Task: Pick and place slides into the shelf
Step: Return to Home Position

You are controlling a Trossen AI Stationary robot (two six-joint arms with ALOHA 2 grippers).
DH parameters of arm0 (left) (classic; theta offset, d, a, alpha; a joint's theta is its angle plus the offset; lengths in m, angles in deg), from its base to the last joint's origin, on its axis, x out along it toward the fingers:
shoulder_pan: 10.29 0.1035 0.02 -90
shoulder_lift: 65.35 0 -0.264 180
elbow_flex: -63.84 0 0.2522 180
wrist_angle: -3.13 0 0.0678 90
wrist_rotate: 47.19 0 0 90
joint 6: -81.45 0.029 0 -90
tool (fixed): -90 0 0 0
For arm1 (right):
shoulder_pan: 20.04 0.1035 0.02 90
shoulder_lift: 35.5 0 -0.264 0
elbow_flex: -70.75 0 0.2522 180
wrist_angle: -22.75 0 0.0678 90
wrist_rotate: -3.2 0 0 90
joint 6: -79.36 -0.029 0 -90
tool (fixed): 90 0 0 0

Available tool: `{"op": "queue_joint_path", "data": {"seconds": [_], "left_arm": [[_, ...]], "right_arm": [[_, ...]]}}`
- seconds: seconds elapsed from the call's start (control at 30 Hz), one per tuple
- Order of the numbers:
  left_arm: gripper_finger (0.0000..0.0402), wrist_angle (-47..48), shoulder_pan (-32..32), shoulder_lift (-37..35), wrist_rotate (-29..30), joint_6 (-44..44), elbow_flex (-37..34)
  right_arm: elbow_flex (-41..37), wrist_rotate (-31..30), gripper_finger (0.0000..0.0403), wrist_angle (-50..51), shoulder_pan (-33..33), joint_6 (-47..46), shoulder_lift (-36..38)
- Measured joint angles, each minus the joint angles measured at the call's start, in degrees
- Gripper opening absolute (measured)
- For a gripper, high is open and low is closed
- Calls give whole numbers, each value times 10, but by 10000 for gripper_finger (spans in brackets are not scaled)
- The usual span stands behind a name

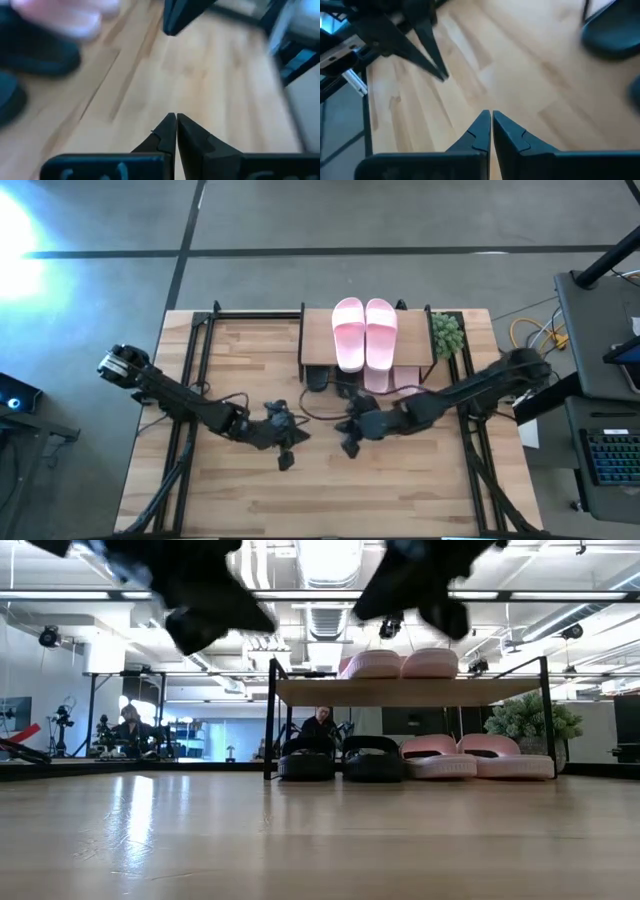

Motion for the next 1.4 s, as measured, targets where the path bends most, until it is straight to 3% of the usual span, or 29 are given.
{"op": "queue_joint_path", "data": {"seconds": [0.1, 0.27, 0.5, 0.67, 0.97, 1.17, 1.4], "left_arm": [[0, -75, 24, -6, -18, 31, 0], [0, -178, 66, -37, -45, 54, 0], [0, -215, 119, -104, -79, 82, 0], [0, -146, 174, -159, -98, 126, -2], [0, 37, 231, -294, -129, 125, -9], [0, -13, 232, -393, -132, 88, -106], [0, -150, 231, -506, -134, 37, -275]], "right_arm": [[0, -41, 11, 72, 10, 17, 73], [0, -39, 11, 143, 17, -48, 199], [-23, -41, 11, 139, 77, 61, 324], [-140, -35, 11, 140, 60, 40, 426], [-351, -23, 11, 8, 56, 50, 674], [-432, -25, 11, -7, 56, 74, 801], [-473, -60, 11, -40, 56, 104, 863]]}}
